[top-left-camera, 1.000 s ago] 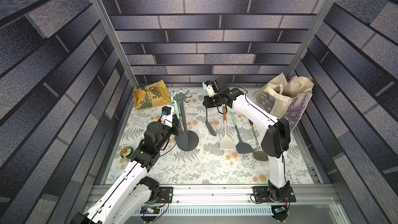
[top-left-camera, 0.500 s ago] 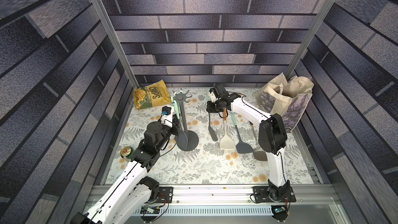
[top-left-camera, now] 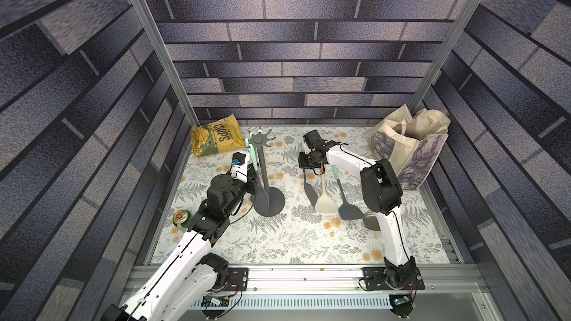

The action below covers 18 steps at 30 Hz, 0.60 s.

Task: Take the spatula off the kitchen utensil rack
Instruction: Place the spatula at the center of the board.

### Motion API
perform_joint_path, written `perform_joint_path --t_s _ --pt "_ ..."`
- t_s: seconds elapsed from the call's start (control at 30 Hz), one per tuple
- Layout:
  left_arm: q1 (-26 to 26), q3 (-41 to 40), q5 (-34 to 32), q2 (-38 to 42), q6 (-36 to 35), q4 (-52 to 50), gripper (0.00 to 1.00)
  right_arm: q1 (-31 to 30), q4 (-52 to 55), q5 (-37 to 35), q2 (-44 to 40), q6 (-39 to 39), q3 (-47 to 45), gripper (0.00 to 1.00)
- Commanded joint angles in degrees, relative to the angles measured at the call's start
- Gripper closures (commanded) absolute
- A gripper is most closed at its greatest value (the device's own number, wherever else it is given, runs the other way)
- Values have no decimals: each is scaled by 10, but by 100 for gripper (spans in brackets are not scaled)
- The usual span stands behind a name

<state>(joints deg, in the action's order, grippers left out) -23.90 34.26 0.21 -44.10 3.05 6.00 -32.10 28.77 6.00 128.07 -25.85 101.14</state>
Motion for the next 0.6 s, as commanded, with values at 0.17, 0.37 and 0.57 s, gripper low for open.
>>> perform_joint_path --t_s 0.17,0.37,0.57 --pt "-3 -9 -2 -8 -8 -26 86 5 6 -62 31 -29 11 96" --pt "-4 -12 -4 -6 -8 -26 86 5 20 -89 44 -28 15 93" --pt "-4 -11 -3 -7 -8 -25 86 5 19 -81 51 -31 20 82"
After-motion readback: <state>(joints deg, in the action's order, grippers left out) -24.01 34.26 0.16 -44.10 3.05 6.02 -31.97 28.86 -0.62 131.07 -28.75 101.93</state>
